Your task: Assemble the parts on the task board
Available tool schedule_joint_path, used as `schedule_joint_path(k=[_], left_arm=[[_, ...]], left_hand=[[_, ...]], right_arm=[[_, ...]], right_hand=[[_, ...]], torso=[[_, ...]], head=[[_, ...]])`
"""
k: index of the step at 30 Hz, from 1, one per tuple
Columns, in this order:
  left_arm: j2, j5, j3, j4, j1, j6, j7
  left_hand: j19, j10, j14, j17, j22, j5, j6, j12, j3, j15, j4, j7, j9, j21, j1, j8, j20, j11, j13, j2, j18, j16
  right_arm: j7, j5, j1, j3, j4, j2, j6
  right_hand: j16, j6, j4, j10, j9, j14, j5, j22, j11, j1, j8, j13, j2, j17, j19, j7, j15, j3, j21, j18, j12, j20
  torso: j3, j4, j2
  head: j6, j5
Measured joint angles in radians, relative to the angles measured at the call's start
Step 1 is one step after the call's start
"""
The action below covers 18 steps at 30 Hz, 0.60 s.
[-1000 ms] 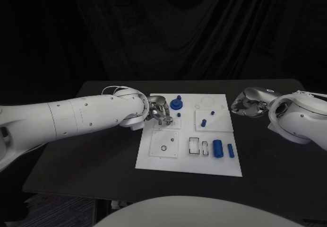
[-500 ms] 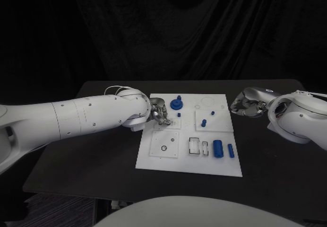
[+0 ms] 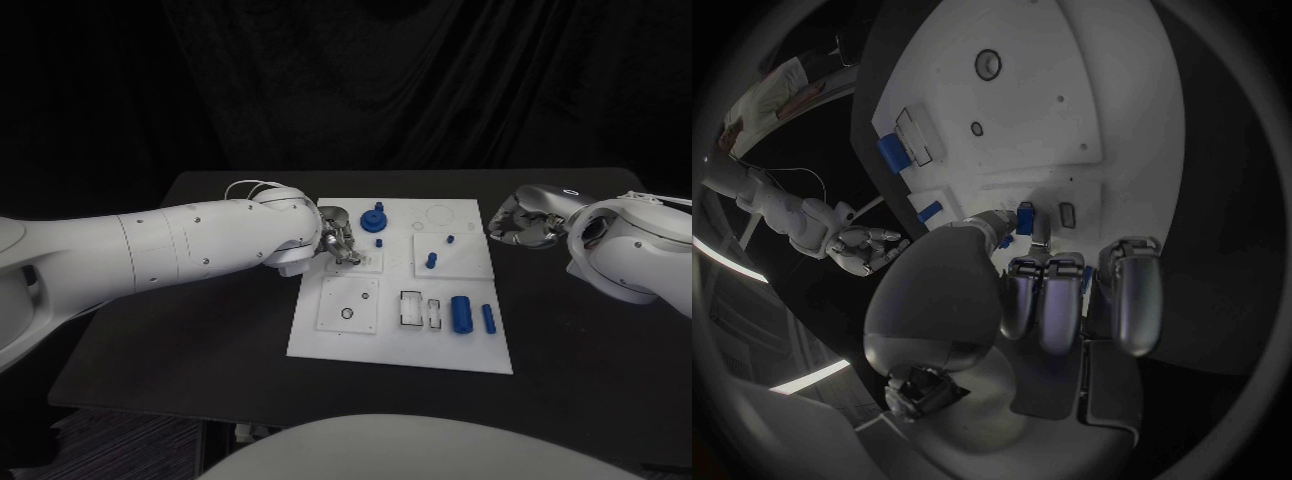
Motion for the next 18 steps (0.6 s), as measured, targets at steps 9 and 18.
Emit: schedule_joint_path(k=[9, 18], left_arm=[[0.008, 0.000, 0.001, -0.012, 0.000, 0.007, 0.000], [0.009, -0.001, 0.001, -0.012, 0.000, 0.012, 0.000]], left_hand=[[0.000, 0.000, 0.000, 0.000, 0.000, 0.000, 0.009, 0.000, 0.003, 0.000, -0.003, -0.009, 0.000, -0.008, -0.004, -0.004, 0.000, 0.000, 0.000, -0.004, 0.000, 0.000], [0.000, 0.000, 0.000, 0.000, 0.000, 0.000, 0.010, 0.000, 0.007, 0.000, -0.007, -0.010, 0.002, -0.008, -0.007, -0.007, 0.000, 0.000, 0.000, -0.006, 0.000, 0.000]], right_arm=[[0.000, 0.000, 0.000, 0.000, 0.000, 0.000, 0.002], [0.000, 0.000, -0.001, 0.000, -0.001, 0.001, 0.004]], right_hand=[[0.000, 0.000, 0.000, 0.000, 0.000, 0.000, 0.000, 0.000, 0.000, 0.000, 0.000, 0.000, 0.000, 0.000, 0.000, 0.000, 0.000, 0.000, 0.000, 0.000, 0.000, 0.000], [0.000, 0.000, 0.000, 0.000, 0.000, 0.000, 0.004, 0.000, 0.000, 0.000, 0.000, 0.000, 0.000, 0.000, 0.000, 0.000, 0.000, 0.000, -0.004, 0.000, 0.000, 0.000]], torso=[[-0.0001, 0.0003, 0.001], [-0.0006, 0.0005, 0.001]], head=[[0.000, -0.001], [0.000, 0.002]])
